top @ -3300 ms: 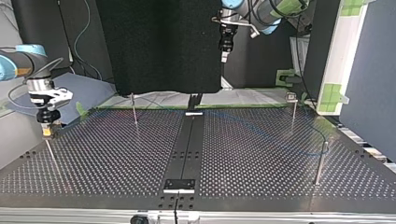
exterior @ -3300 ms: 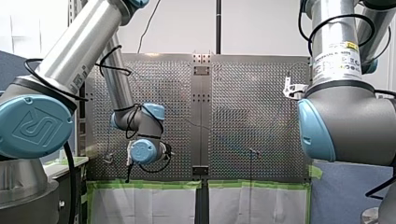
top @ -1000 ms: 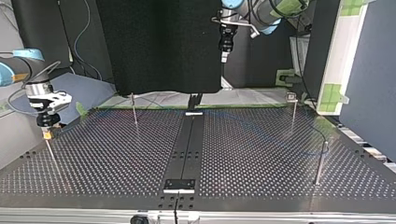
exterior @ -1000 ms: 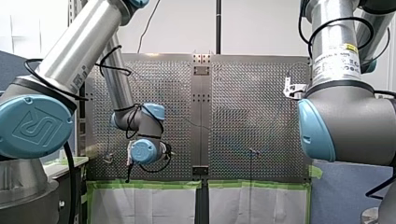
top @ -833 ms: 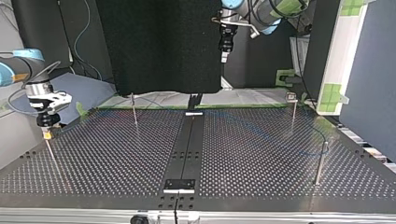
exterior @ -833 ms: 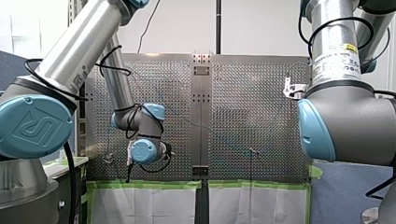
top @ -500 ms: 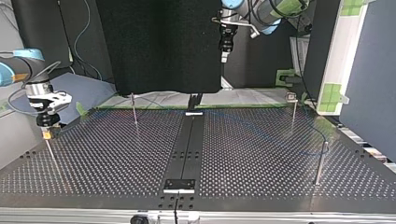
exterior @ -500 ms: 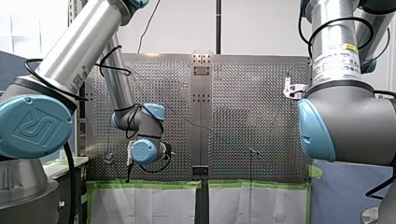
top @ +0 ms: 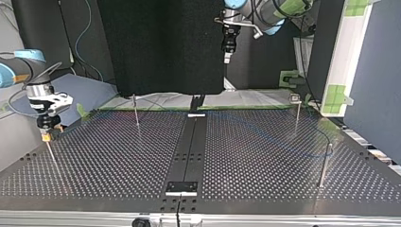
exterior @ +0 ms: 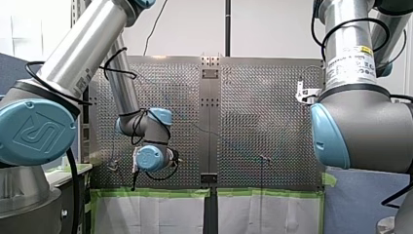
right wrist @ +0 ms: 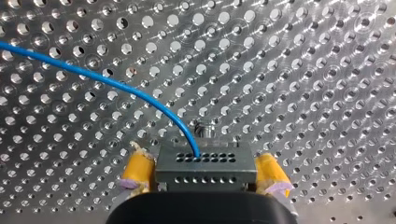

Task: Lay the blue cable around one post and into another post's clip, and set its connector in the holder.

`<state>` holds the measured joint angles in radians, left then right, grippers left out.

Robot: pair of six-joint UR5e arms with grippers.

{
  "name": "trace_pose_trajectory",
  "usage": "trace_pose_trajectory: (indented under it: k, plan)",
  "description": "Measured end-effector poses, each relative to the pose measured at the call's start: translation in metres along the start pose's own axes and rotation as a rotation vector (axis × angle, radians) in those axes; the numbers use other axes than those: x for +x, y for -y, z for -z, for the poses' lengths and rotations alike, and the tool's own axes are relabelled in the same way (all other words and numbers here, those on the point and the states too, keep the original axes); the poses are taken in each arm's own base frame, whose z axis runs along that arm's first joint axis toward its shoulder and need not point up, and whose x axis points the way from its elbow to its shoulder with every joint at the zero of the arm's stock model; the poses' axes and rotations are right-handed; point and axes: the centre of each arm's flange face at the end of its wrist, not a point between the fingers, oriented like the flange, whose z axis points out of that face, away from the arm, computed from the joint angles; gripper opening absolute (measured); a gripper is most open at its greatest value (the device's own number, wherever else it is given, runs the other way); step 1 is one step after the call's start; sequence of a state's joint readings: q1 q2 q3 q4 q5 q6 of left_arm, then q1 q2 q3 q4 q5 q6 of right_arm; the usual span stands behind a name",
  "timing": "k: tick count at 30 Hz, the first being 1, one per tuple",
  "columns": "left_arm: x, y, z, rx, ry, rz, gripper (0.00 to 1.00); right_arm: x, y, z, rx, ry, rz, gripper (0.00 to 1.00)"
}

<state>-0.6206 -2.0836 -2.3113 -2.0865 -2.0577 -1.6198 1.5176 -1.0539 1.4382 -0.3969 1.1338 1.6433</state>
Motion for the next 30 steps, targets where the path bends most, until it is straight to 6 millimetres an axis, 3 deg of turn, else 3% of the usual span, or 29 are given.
trace_pose_trajectory:
  k: [30]
  plan:
    - [0.0003,-0.0002,0.0003,0.000,-0.003,-0.001,1.00,0.0001,-0.0048,0.0005,-0.016,-0.002,-0.008,1.00]
